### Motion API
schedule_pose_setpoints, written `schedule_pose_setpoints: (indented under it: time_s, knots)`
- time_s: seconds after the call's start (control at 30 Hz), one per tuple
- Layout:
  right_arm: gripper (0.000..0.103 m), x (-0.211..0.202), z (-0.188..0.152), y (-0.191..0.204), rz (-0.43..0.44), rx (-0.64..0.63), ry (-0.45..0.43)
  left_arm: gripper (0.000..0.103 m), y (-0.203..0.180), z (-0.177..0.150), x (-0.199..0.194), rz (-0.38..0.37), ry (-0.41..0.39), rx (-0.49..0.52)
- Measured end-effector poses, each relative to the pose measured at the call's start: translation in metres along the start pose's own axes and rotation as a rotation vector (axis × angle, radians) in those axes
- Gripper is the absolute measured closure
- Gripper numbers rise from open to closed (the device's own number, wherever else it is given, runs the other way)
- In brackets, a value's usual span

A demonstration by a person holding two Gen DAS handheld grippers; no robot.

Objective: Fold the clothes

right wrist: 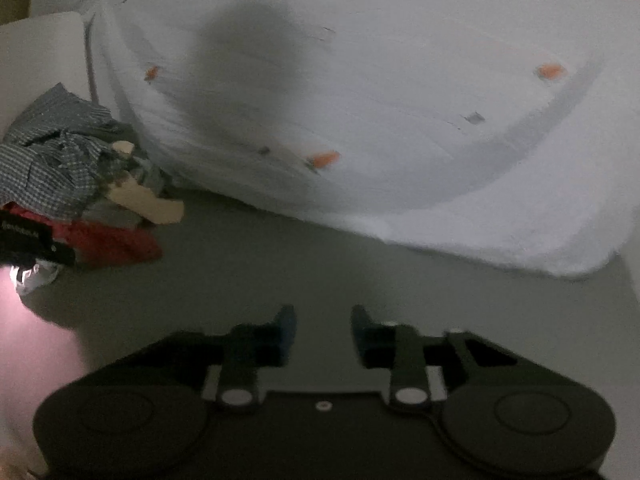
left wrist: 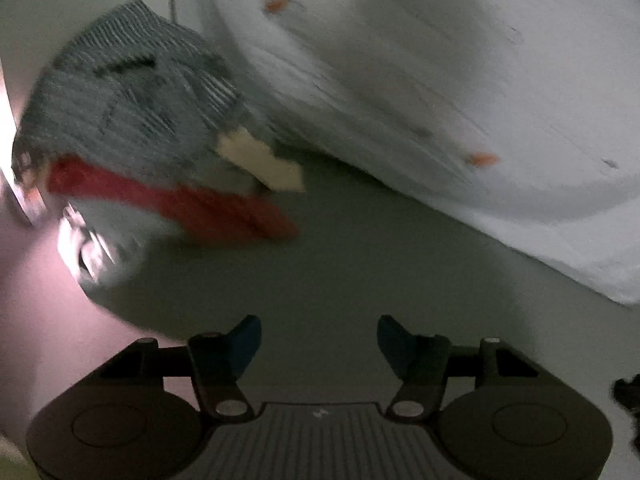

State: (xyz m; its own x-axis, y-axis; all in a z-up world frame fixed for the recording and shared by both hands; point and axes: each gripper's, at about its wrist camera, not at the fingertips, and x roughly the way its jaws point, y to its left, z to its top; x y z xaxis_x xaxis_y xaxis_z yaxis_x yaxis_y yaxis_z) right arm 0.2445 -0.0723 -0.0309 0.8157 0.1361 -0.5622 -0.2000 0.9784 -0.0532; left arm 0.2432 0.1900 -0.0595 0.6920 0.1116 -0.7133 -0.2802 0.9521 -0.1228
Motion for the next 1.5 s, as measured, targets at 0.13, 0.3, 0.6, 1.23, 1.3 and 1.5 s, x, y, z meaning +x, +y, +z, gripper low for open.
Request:
schedule_pose_setpoints:
  time_s: [0.13, 0.3, 0.6, 1.23, 1.3, 1.5]
  knots:
    - [0.09, 0.043, 0.036, 0.049, 0.037, -0.092, -0.02, 0.037, 0.017, 0.04, 0.038, 0.171, -0.106, 0.158]
    - [0.086, 0.096, 0.069, 0.088, 0.073, -0.203, -0.003, 0.019, 0.036, 0.097, 0.109, 0.192, -0.153, 0.171]
    - [0.077, 0.166, 0.076, 0.093, 0.097, -0.16, 0.146, 0.022, 0.074, 0.175, 0.188, 0.216, -0.208, -0.042]
    - [0.079, 0.087, 0.054, -0.004, 0.011, 0.06, -0.099, 0.103, -0.034, 0.197, 0.016, -0.233, -0.485, 0.094]
    - [0.079, 0.071, 0.048, -0.021, -0.028, 0.101, -0.132, 0.103, -0.075, 0.191, -0.036, -0.385, -0.557, 0.185]
    - [0.079, 0.017, 0.028, -0.088, -0.26, 0.228, -0.192, 0.102, -0.133, 0.182, -0.191, -1.038, -0.68, 0.301]
